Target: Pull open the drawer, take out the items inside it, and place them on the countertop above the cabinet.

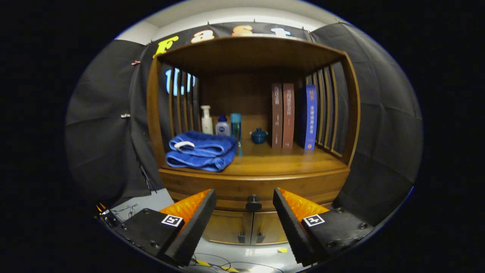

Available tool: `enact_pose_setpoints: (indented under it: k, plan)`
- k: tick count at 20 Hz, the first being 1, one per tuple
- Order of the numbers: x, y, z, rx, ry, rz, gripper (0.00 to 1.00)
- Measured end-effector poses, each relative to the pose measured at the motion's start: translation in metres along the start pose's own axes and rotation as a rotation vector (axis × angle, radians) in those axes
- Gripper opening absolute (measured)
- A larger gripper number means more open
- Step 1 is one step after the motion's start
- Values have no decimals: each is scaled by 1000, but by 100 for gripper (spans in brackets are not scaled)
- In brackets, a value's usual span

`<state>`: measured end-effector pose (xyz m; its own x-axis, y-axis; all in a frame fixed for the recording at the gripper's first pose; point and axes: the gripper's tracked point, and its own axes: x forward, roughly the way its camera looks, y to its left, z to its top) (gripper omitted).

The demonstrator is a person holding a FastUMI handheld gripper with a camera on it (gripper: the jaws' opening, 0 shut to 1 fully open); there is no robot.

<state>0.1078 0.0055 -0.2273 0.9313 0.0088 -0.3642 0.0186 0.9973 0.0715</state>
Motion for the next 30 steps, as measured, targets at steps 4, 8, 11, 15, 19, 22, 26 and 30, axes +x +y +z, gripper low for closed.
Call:
enact_pose_setpoints:
  k: [4,8,11,15,19,22,26,30]
  plan:
    - [37,-8,-35,30,69,-15,100]
    - [70,-14,-57,33,111,-38,100]
    - [89,-16,-66,23,122,-44,97]
    - [108,-18,-86,15,165,-57,79]
    - [106,-26,-87,49,146,-89,50]
    - [106,-28,-87,18,143,-96,43]
    - [110,-28,-90,16,152,-81,32]
    - [106,-28,-91,11,173,-78,32]
